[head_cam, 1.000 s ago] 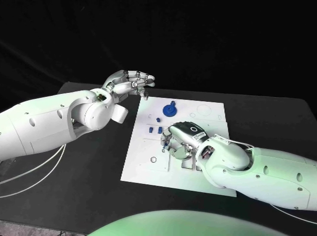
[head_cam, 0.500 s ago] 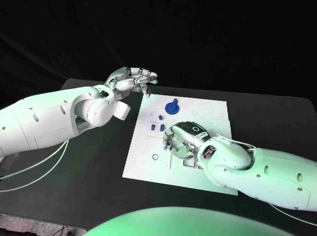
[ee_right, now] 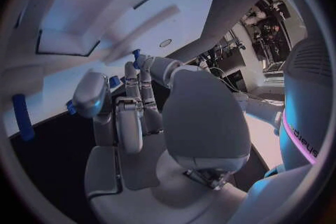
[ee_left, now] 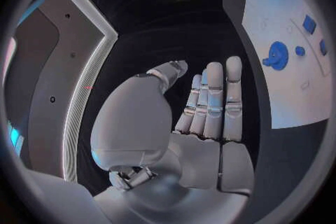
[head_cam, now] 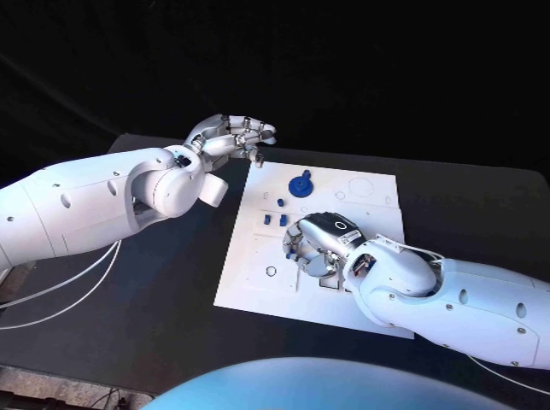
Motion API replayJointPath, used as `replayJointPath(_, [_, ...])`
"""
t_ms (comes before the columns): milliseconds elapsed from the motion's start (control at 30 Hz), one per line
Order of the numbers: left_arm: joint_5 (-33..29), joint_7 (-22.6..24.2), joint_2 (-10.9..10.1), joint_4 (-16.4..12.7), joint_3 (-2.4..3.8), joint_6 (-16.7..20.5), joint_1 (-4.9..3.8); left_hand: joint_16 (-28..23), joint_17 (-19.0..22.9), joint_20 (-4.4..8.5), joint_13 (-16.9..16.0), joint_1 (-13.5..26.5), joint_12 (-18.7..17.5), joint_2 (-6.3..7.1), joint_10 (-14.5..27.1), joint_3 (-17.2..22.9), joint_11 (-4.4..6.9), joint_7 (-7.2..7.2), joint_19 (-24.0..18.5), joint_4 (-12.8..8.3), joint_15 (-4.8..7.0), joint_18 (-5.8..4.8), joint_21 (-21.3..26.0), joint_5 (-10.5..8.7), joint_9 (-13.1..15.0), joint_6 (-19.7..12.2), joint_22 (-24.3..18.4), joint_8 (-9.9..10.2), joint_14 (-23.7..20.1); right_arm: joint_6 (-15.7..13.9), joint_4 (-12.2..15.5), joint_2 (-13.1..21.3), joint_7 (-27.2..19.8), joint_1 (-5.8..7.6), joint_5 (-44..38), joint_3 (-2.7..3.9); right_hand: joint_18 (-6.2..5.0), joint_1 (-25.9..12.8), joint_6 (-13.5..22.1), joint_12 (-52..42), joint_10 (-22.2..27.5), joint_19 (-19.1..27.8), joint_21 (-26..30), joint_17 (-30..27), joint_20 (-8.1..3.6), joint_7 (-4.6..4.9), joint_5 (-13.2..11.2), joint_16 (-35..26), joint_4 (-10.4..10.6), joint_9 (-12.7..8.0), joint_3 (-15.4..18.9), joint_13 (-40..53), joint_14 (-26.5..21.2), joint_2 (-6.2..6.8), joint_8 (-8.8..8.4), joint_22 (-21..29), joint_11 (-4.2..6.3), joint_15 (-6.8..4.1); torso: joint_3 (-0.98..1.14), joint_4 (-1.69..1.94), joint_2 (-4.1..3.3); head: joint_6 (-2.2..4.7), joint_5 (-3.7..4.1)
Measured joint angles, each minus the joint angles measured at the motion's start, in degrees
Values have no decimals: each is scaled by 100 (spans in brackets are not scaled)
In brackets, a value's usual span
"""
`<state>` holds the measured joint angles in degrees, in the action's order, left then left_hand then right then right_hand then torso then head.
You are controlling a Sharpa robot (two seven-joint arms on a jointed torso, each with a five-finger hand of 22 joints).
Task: Assemble the parts on the task board
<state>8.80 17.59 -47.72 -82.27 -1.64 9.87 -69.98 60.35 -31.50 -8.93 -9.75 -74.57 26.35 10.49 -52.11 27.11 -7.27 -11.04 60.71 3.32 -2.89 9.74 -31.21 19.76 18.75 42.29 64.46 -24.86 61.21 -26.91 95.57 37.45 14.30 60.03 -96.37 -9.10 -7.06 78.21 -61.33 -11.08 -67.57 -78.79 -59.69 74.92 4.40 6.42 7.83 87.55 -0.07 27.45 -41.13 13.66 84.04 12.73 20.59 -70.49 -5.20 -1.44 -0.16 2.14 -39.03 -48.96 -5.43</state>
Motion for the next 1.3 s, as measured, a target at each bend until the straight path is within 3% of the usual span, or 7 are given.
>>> replayJointPath(433, [2,-17,-1,-4,0,-15,0,0,0,0,-1,0,0,0,0,0,0,0,0,0,0,-1,0,0,0,0,0,0,0,156,-47,-74,65,9,-42,12,-1,-10,1,4,0,21,56,-1,-21,0,-22,0,-18,21,-17,112,0,-26,-6,35,0,0,-2,1,0,-34,-15])
replayJointPath(633, [2,-27,-2,-4,0,-22,-1,0,5,0,5,0,0,0,0,0,0,0,0,0,0,0,0,0,0,0,-6,0,0,281,-55,-118,112,8,-98,10,-1,-90,58,103,0,84,173,-1,1,52,-39,0,-35,81,0,149,0,-97,-44,82,0,0,-1,2,-1,-34,-13])
replayJointPath(733, [2,-31,-1,-4,0,-26,-1,0,4,0,5,0,0,0,0,0,0,0,0,0,0,0,0,0,0,0,-6,0,0,317,-52,-125,120,11,-111,15,-1,-194,151,185,22,104,234,-1,22,67,74,0,-38,104,49,156,0,-36,-110,105,22,0,0,1,-1,-35,-13])
replayJointPath(900, [3,-39,0,-4,0,-34,-1,0,4,0,5,0,0,0,0,0,0,0,0,0,0,0,0,0,0,0,-6,0,0,343,-53,-122,126,10,-114,12,-2,-439,370,368,95,155,369,-1,73,145,128,0,-22,56,108,98,-1,-3,-287,172,104,104,0,-1,0,-41,-13])
replayJointPath(1167, [4,-52,-3,-3,0,-45,-1,0,4,0,4,0,0,0,1,0,-1,0,0,1,0,-1,5,0,0,-2,-7,-3,0,294,-13,-46,119,-10,-105,-7,-2,-566,677,631,667,333,916,-1,244,317,161,-139,-33,-60,258,-113,-11,206,-562,495,-106,246,4,-3,2,-33,-14])
replayJointPath(1233, [5,-54,-4,-3,0,-48,-1,0,4,0,4,0,0,0,21,-16,-21,-1,-1,17,0,-1,26,0,0,-41,-11,-20,0,256,5,-3,118,-13,-104,-10,-92,-566,730,650,781,393,1090,-1,270,340,161,-197,-45,-100,357,-155,-1,206,-609,604,-146,268,7,-3,3,-25,-10])
replayJointPath(1300, [5,-58,-6,-2,0,-51,-1,0,4,0,4,0,0,0,21,-16,-21,0,0,17,0,0,26,0,0,-41,-11,-20,0,208,56,78,119,-14,-102,-11,-92,-546,731,650,808,401,1160,-1,278,341,185,-199,-46,-125,441,-168,-1,227,-636,649,-139,268,7,-3,3,-18,-4])
